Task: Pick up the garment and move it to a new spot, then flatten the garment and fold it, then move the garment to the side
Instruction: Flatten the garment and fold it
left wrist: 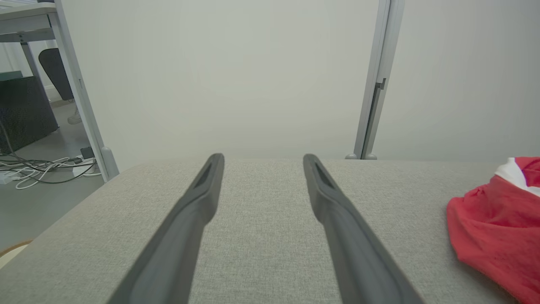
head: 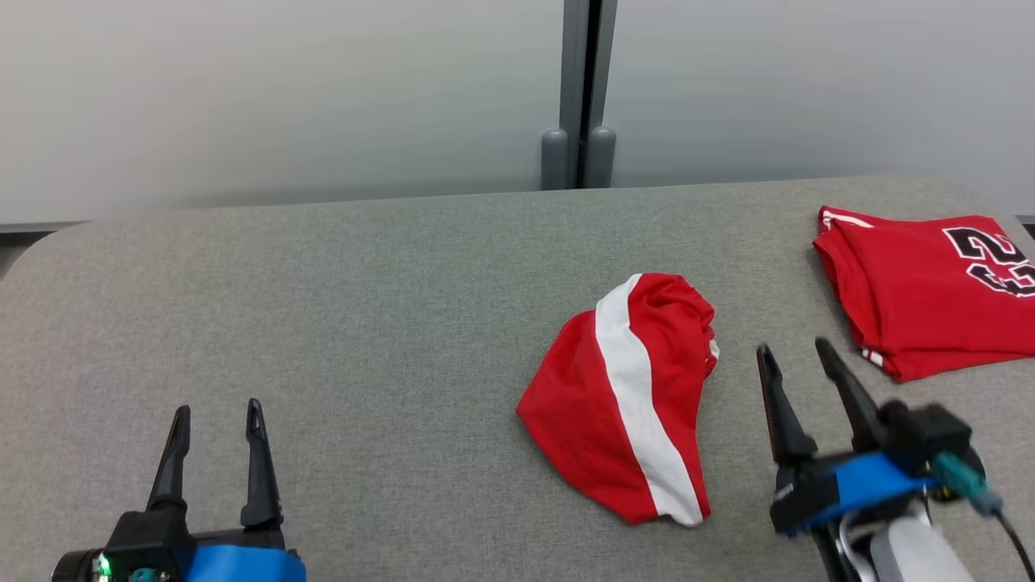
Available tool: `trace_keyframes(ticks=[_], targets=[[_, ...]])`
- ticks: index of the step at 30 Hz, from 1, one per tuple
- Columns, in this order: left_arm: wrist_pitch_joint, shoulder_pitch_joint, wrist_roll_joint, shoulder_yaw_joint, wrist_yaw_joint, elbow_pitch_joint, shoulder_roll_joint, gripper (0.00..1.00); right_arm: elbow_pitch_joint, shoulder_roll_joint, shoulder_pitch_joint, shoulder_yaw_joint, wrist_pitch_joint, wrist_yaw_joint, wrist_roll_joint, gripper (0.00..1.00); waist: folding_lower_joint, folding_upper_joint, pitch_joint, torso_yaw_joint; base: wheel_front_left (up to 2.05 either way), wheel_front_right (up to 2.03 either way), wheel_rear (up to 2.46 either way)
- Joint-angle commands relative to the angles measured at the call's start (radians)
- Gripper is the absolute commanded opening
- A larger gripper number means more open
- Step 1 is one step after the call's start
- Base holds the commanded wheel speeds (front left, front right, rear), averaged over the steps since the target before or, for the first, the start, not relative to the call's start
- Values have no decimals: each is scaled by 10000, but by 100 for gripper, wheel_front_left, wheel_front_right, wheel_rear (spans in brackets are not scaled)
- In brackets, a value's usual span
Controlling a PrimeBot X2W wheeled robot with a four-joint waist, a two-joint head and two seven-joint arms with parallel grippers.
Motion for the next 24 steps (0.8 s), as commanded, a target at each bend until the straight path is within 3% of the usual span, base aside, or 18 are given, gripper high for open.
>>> trace_keyframes(ticks=[1, 6, 13, 24], targets=[[-42, -243, 22, -62, 11, 20, -10, 100, 243, -181, -596, 165, -29, 2, -79, 100, -1, 0, 104, 94, 0, 0, 0], [-42, -523, -15, -189, -9, 86, -15, 100, 1304, -641, -2614, 871, 406, 2, -126, 100, -1, 0, 351, 356, 0, 0, 0], [-42, -866, -304, -555, 240, 61, -17, 100, 3723, -1061, -4728, 1637, 1062, 3, 25, 100, -1, 0, 722, 1030, 0, 0, 0], [-42, -1062, -615, -1001, 573, 45, -15, 100, 7311, -1473, -5859, 2909, 1531, 2, 305, 100, -1, 0, 1241, 1728, 0, 0, 0]])
